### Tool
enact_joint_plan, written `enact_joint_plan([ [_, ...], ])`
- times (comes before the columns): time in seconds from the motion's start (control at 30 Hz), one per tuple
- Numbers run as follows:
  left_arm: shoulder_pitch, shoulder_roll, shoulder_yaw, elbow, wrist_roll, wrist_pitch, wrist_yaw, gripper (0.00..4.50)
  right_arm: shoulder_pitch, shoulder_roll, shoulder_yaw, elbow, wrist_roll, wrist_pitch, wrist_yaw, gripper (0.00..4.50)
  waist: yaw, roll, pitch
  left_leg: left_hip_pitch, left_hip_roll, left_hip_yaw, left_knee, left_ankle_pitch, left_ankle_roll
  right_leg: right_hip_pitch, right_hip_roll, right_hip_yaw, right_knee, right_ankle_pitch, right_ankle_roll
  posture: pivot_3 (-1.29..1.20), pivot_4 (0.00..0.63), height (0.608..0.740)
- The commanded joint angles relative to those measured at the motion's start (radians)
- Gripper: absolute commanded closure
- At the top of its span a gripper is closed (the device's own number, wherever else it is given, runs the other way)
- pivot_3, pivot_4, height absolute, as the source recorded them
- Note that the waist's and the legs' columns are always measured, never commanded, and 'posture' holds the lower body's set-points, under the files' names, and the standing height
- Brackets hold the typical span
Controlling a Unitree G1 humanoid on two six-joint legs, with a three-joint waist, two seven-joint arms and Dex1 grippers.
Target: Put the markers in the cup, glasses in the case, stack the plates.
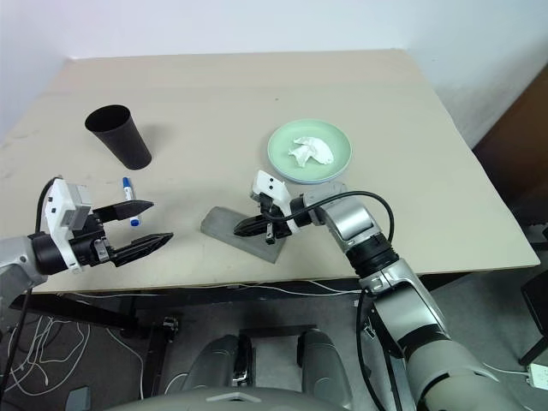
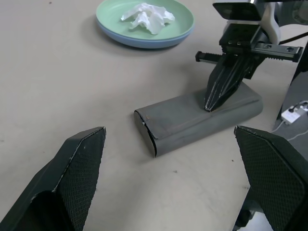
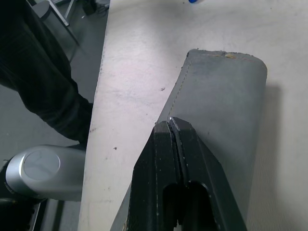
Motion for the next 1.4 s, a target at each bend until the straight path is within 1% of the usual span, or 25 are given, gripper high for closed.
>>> enact_joint_plan([
  [0.03, -0.007, 0.009, 0.002, -0.009, 0.011, -0.023, -0.006, 0.00, -0.019, 0.008, -0.001, 0.000, -0.003, -0.011, -0.002, 4.47, 0.000, 0.000, 0.000, 0.000, 0.000, 0.000, 0.000, 0.000, 0.000, 0.000, 0.000, 0.000, 0.000, 0.000, 0.000, 0.00, 0.150, 0.740],
  [0.23, -0.013, -0.018, -0.019, -0.008, 0.031, -0.039, 0.006, 0.00, -0.007, 0.009, 0.009, 0.011, -0.022, -0.016, -0.023, 4.47, -0.001, 0.000, 0.000, 0.000, 0.000, 0.000, -0.001, 0.000, 0.000, 0.000, -0.001, 0.000, 0.000, 0.000, -0.001, 0.00, 0.150, 0.740],
  [0.37, -0.008, -0.016, -0.026, -0.005, 0.046, -0.045, 0.005, 0.00, 0.010, 0.003, 0.031, 0.007, -0.046, -0.035, -0.027, 4.47, -0.002, 0.000, 0.000, 0.000, 0.000, 0.000, -0.002, 0.000, -0.001, -0.001, -0.001, 0.000, -0.001, 0.000, -0.001, 0.00, 0.150, 0.740],
  [0.63, -0.018, -0.025, -0.019, 0.009, 0.055, -0.045, 0.010, 0.00, -0.049, 0.018, -0.041, 0.037, 0.010, 0.007, -0.027, 4.47, -0.001, 0.000, 0.000, 0.000, 0.000, 0.000, -0.002, -0.002, -0.003, -0.001, -0.002, 0.000, -0.001, 0.000, -0.002, 0.00, 0.150, 0.740],
  [0.8, -0.012, -0.033, -0.014, 0.001, 0.053, -0.044, 0.020, 0.00, -0.053, 0.016, -0.044, 0.041, 0.015, -0.008, -0.013, 4.47, -0.001, 0.000, 0.000, -0.007, -0.001, 0.000, -0.002, -0.002, -0.003, -0.006, -0.003, 0.000, -0.002, 0.000, -0.001, 0.00, 0.150, 0.740],
  [0.87, -0.015, -0.041, -0.003, 0.003, 0.045, -0.043, 0.031, 0.00, -0.072, 0.023, -0.083, 0.038, 0.050, 0.015, -0.015, 4.47, -0.001, 0.000, 0.000, -0.010, -0.001, 0.000, -0.002, 0.000, -0.001, -0.009, -0.003, 0.000, -0.002, 0.001, -0.001, 0.00, 0.150, 0.740],
  [0.97, -0.019, -0.049, 0.009, 0.006, 0.040, -0.048, 0.039, 0.00, -0.113, 0.026, -0.157, 0.028, 0.136, 0.096, 0.006, 4.47, -0.002, 0.001, 0.001, -0.011, -0.001, 0.000, -0.002, 0.000, 0.000, -0.010, -0.003, 0.000, -0.002, 0.001, 0.000, 0.00, 0.150, 0.740],
  [1.03, -0.027, -0.061, 0.018, 0.017, 0.049, -0.058, 0.057, 0.00, -0.134, 0.019, -0.199, 0.025, 0.179, 0.119, 0.017, 4.47, -0.001, 0.001, 0.001, -0.011, -0.001, 0.000, -0.002, 0.000, 0.000, -0.011, -0.003, 0.000, -0.001, 0.002, 0.001, 0.00, 0.150, 0.740],
  [1.13, -0.049, -0.093, 0.042, 0.038, 0.053, -0.075, 0.109, 0.00, -0.159, 0.013, -0.236, 0.056, 0.193, 0.113, 0.000, 4.47, -0.001, 0.001, 0.000, -0.011, -0.001, 0.000, -0.002, 0.000, 0.000, -0.010, -0.003, 0.000, -0.001, 0.002, 0.000, 0.00, 0.150, 0.740],
  [1.27, -0.054, -0.125, 0.072, 0.053, 0.074, -0.075, 0.193, 0.00, -0.162, 0.002, -0.242, 0.064, 0.175, 0.096, -0.020, 4.47, -0.001, 0.001, 0.000, -0.011, -0.001, 0.000, -0.002, 0.000, 0.000, -0.010, -0.003, 0.000, -0.002, 0.002, 0.002, 0.00, 0.150, 0.740],
  [1.4, -0.064, -0.138, 0.108, 0.071, 0.076, -0.037, 0.292, 0.00, -0.160, -0.002, -0.235, 0.060, 0.161, 0.078, -0.042, 4.47, -0.001, 0.001, 0.000, -0.011, -0.001, 0.000, -0.002, 0.000, 0.000, -0.010, -0.003, 0.000, -0.001, 0.002, 0.002, 0.00, 0.150, 0.740],
])
